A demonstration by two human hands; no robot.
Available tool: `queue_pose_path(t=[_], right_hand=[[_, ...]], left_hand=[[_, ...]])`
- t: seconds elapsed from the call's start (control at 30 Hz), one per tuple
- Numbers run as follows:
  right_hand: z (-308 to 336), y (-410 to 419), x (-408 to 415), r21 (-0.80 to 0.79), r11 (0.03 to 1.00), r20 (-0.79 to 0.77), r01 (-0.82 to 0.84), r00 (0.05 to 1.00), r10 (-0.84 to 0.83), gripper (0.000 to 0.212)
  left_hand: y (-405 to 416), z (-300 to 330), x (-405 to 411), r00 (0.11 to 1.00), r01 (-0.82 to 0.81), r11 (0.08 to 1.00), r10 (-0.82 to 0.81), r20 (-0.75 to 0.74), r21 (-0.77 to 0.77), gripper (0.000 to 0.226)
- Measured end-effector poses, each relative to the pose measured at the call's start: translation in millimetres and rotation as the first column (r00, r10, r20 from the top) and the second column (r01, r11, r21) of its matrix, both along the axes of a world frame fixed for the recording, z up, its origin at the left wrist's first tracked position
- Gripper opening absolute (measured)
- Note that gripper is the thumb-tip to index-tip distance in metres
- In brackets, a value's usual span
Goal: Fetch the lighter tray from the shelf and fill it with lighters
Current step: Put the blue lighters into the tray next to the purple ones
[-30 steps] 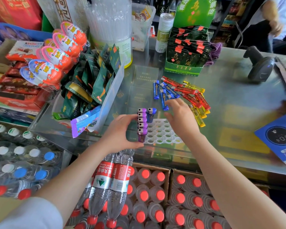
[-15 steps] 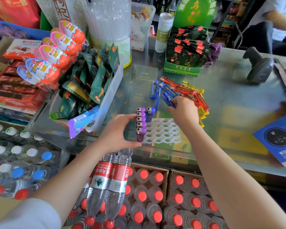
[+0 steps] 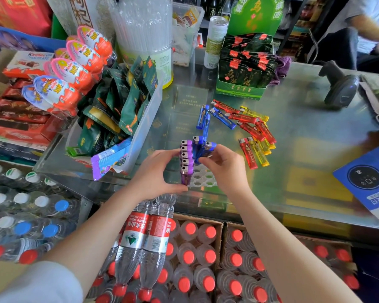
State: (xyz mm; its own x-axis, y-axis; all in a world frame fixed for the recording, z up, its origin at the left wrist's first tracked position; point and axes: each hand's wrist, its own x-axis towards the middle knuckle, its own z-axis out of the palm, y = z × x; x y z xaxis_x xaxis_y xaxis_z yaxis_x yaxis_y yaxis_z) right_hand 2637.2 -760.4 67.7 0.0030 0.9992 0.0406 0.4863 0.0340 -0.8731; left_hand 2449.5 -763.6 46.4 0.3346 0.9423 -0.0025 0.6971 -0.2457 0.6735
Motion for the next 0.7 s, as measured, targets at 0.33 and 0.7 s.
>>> queue_pose_path(t=[0.33,0.7], right_hand=[[1.3,2.0,-7.6,0.132,0.983,0.224,-0.127,0.97,0.096,0.014],[9.2,3.9,-4.7,0.068,0.979,0.544,-0.191,0.83,0.124,0.015]], left_hand=[[0.9,-0.6,-0.2,1.0,0.007,1.0,-0.007,0.01,0.007,0.084],[1.6,-0.2,-0.5,1.0,0.014,1.0,-0.014,0.007,0.021,0.08]])
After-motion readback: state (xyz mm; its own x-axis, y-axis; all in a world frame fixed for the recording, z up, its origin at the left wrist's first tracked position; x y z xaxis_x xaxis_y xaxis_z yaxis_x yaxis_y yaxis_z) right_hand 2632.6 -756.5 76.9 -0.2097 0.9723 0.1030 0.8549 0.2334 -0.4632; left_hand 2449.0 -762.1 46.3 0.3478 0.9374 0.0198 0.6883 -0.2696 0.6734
